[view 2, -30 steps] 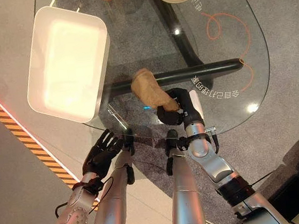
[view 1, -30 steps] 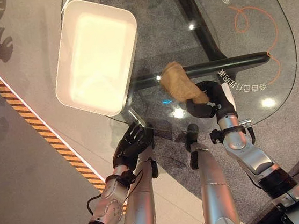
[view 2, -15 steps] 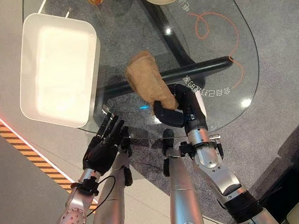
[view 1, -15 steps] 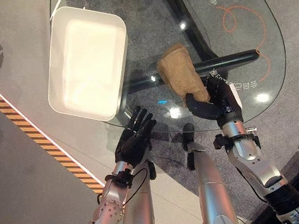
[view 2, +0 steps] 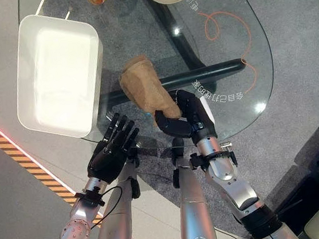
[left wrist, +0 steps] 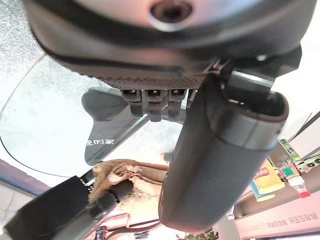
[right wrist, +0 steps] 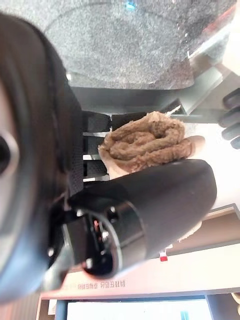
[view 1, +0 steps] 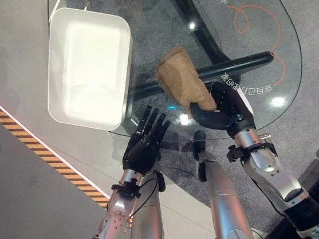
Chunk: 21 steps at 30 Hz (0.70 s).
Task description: Wipe the table with a cloth and put it in the basket.
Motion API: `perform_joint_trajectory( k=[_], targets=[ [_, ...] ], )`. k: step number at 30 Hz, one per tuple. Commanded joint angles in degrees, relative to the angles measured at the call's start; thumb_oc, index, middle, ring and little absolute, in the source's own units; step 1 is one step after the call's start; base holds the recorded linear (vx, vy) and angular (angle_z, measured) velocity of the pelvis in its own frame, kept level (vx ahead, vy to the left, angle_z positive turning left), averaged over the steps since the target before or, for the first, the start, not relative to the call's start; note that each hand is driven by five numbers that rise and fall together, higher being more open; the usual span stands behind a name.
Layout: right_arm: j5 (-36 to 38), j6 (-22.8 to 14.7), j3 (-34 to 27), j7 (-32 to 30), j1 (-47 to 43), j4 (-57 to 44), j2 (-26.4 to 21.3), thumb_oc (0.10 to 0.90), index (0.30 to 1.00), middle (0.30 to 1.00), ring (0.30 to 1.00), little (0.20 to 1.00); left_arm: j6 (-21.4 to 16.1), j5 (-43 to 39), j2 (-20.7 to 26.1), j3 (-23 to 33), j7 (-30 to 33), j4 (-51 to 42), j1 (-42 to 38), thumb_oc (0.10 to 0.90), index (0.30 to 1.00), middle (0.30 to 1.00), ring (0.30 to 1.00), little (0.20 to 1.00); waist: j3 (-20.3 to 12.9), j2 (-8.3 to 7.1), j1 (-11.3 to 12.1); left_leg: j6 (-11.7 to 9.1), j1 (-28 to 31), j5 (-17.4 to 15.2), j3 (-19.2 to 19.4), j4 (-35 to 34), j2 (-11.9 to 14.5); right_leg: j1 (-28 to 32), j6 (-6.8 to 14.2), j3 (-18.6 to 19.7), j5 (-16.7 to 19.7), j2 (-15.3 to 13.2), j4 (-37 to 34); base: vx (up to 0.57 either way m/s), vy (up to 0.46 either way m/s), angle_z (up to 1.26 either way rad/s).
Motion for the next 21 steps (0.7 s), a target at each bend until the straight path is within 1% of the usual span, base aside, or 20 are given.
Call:
perform_joint_trajectory(
  k=[1,6,9,13,16,18,21],
  targets=[
    [2.62,-9.37,-0.13,5.13,-3.27,-13.70,-0.92,0.100,0.300,0.300,0.300,0.200,-0.52,-0.50,0.43,1.01,-1.36,-7.73,0.98,0.800,0.900,0.900,0.900,0.900,-1.46,-1.35,0.25,1.19,0.31,-10.00,3.49,8.50,-3.12,2.13,1.00,-3.93,5.74,2.80,-7.94,0.00,0.000,0.00],
    [1.71,-7.60,1.26,5.05,-3.54,-14.36,-1.37,0.100,0.300,0.300,0.300,0.200,0.18,-1.21,0.12,1.32,-3.32,-8.57,0.65,0.800,0.900,0.900,0.900,0.900,-1.46,-1.39,0.18,1.14,0.15,-10.06,3.74,8.75,-3.13,2.00,0.94,-3.83,5.72,2.69,-7.93,0.00,0.000,0.00],
    [2.94,-7.22,1.90,5.33,-3.29,-13.68,-1.60,0.100,0.300,0.300,0.300,0.200,0.04,-1.31,0.36,1.49,-4.78,-9.38,0.20,0.800,0.900,0.900,0.900,0.900,-1.46,-1.62,0.02,1.19,-0.26,-10.23,3.87,9.19,-3.03,1.56,0.89,-3.63,5.68,2.76,-7.64,0.00,0.000,0.00],
    [2.62,-7.73,2.61,6.56,-2.78,-13.53,-1.86,0.100,0.300,0.300,0.300,0.200,-0.11,-1.72,0.40,1.01,-5.12,-11.73,-0.07,0.800,0.900,0.900,0.900,0.900,-1.46,-1.67,-0.15,1.13,-0.64,-10.12,4.10,9.22,-2.88,1.17,0.84,-3.46,5.70,2.93,-7.55,0.00,0.000,0.00],
    [2.58,-7.30,3.22,8.13,-3.55,-13.69,-1.70,0.100,0.300,0.300,0.300,0.200,-0.19,-2.42,0.22,0.44,-4.32,-12.06,-1.04,0.800,0.900,0.900,0.900,0.900,-1.46,-1.72,-0.25,1.15,-0.96,-10.20,3.93,9.47,-3.05,0.85,0.86,-3.27,5.78,2.98,-7.44,0.00,0.000,0.00],
    [2.31,-6.32,3.74,8.77,-4.13,-14.22,-1.70,0.100,0.300,0.300,0.300,0.200,-0.18,-1.67,0.25,0.25,-3.26,-12.31,-1.58,0.800,0.900,0.900,0.900,0.900,-1.46,-1.79,-0.27,1.08,-1.26,-10.19,3.77,9.76,-3.13,0.58,0.92,-3.11,5.87,3.01,-7.27,0.00,0.000,0.00],
    [1.83,-4.67,4.54,9.34,-4.90,-14.88,-2.15,0.100,0.300,0.300,0.300,0.200,0.07,-1.27,0.23,0.32,-3.27,-12.70,-2.37,0.800,0.900,0.900,0.900,0.900,-1.46,-1.85,-0.27,1.03,-1.24,-10.07,3.75,9.55,-3.16,0.55,0.99,-3.12,5.91,2.95,-7.42,0.00,0.000,0.00]
  ],
)
